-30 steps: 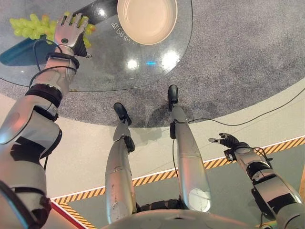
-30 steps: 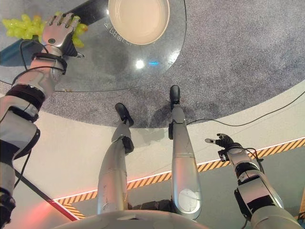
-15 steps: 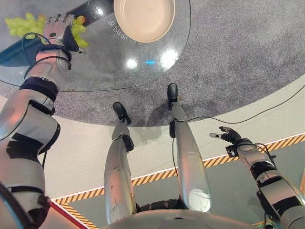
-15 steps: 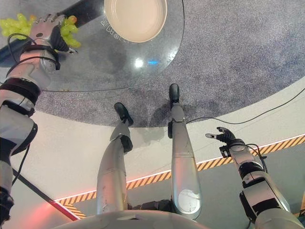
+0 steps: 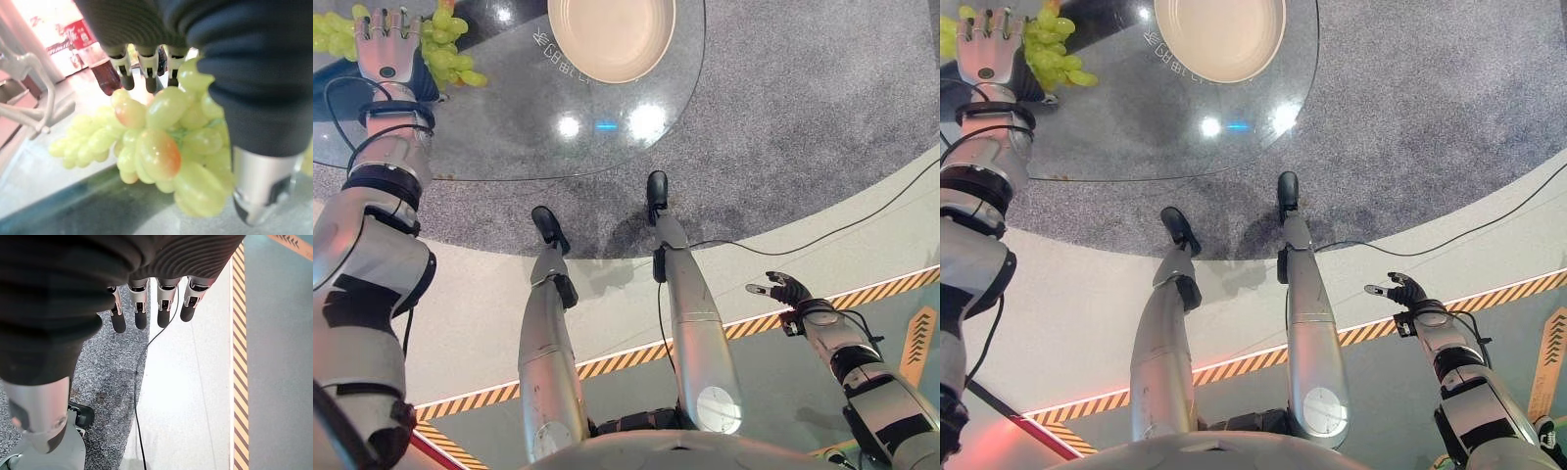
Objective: Pick up fruits into the plate
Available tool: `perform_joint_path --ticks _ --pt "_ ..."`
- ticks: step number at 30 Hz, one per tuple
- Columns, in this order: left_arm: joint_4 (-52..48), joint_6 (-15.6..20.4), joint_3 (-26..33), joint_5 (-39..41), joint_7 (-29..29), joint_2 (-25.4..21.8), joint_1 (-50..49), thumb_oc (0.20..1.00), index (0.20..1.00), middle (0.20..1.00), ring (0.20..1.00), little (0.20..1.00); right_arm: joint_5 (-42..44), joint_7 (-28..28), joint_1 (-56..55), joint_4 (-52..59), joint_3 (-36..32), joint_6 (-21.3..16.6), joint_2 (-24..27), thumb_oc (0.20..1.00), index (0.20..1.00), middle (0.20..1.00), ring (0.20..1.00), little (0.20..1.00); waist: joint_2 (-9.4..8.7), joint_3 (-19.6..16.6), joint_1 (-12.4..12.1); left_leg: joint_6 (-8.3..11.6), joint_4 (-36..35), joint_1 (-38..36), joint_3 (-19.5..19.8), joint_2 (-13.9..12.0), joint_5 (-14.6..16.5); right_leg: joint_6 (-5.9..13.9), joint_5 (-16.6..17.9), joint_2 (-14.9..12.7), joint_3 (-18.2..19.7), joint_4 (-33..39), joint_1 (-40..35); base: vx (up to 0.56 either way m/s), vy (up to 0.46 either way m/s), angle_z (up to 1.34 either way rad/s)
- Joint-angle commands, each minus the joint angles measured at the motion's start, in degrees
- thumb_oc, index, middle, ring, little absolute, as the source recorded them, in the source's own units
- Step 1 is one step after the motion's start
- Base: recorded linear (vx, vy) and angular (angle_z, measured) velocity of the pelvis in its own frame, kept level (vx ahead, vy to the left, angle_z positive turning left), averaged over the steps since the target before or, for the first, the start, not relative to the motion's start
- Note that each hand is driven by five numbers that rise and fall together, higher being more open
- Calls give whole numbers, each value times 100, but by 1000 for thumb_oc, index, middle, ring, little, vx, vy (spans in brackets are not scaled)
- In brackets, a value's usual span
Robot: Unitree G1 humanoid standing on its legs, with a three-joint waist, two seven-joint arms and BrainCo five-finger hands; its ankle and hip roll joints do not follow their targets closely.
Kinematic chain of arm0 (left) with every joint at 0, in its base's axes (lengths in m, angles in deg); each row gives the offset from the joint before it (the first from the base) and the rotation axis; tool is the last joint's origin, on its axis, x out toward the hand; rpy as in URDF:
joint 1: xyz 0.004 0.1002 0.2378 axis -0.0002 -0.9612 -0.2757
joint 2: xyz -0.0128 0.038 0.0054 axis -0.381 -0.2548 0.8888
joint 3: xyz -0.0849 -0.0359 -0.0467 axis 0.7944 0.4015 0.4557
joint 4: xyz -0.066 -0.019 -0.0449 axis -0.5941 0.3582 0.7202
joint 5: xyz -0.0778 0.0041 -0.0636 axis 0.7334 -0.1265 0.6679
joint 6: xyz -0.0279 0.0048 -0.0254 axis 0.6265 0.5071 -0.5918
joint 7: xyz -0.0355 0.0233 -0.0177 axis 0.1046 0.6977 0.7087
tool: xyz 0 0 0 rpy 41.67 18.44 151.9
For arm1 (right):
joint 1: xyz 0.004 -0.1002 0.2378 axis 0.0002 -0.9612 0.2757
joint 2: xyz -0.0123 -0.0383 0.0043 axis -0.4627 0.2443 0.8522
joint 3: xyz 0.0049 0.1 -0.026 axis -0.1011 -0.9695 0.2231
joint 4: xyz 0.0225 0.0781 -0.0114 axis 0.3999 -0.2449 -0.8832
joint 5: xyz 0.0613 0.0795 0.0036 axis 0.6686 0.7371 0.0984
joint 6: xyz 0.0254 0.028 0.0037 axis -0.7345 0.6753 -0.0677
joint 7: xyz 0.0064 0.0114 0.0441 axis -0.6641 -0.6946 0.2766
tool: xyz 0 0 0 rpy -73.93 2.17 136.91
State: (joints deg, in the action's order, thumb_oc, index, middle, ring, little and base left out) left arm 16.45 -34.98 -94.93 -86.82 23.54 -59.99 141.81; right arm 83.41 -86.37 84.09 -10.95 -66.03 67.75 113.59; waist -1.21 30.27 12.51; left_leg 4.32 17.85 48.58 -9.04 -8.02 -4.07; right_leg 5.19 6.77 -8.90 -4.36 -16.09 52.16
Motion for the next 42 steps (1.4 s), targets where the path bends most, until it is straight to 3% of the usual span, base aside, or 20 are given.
perform_joint_path --ticks 1,8,10,29,30,31,32,39,42 --pt "368 -427 172 -281 -6 -407 -221 1000 1000 1000 1000 1000 247 -55 -373 42 48 -45 66 1000 1000 1000 1000 1000 -250 -48 -89 39 502 199 38 411 836 -47 -711 507 144 -352 -25 0 0 0" --pt "453 -253 180 -439 -5 -357 -305 1000 1000 1000 1000 1000 447 -166 -240 168 -20 -77 89 1000 1000 1000 1000 1000 -307 -48 -77 54 477 230 53 405 829 -32 -661 515 131 -264 -29 0 0 0" --pt "469 -152 148 -308 -69 -340 -307 200 200 200 200 200 482 -162 -209 180 -47 -108 126 1000 1000 1000 1000 1000 -313 -48 -64 61 473 224 44 401 832 -27 -644 514 142 -230 -39 0 0 0" --pt "55 381 -189 119 -638 -405 -425 200 200 200 200 200 572 -240 -298 746 -66 -111 215 1000 1000 1000 1000 1000 -284 -48 -30 85 218 -83 -74 435 752 38 -524 476 120 38 -303 -4 0 0" --pt "-9 430 -147 316 -615 -425 -418 200 200 200 200 200 580 -243 -267 794 -87 -120 223 1000 1000 1000 1000 1000 -292 -48 -15 45 127 -1 -142 462 527 5 -339 440 109 114 -210 0 0 0" --pt "-11 430 -154 325 -628 -412 -465 200 200 200 200 200 580 -243 -309 789 -69 -120 215 1000 1000 1000 1000 1000 -273 -48 -39 88 170 -134 -79 445 731 44 -521 466 112 64 -345 -82 -4 -1" --pt "-56 524 -51 753 -522 -402 -516 200 200 200 200 200 572 -247 -269 801 -79 -186 208 1000 1000 1000 1000 1000 -281 -48 -37 47 67 -83 -144 468 508 10 -348 441 99 137 -283 0 0 0" --pt "-589 1072 941 3145 -391 -215 -1051 200 200 200 200 200 593 -335 -472 1149 -37 -406 27 1000 1000 1000 1000 1000 -303 -48 -172 64 -126 -535 -138 487 453 31 -409 421 -9 221 -739 -23 -28 0" --pt "-1052 1514 1826 4598 -391 68 -1646 200 200 200 200 200 476 -697 -696 1542 -71 -585 -159 1000 1000 1000 1000 1000 -306 -48 -269 86 -255 -896 -124 507 456 61 -470 377 -113 264 -1113 -10 -75 2"
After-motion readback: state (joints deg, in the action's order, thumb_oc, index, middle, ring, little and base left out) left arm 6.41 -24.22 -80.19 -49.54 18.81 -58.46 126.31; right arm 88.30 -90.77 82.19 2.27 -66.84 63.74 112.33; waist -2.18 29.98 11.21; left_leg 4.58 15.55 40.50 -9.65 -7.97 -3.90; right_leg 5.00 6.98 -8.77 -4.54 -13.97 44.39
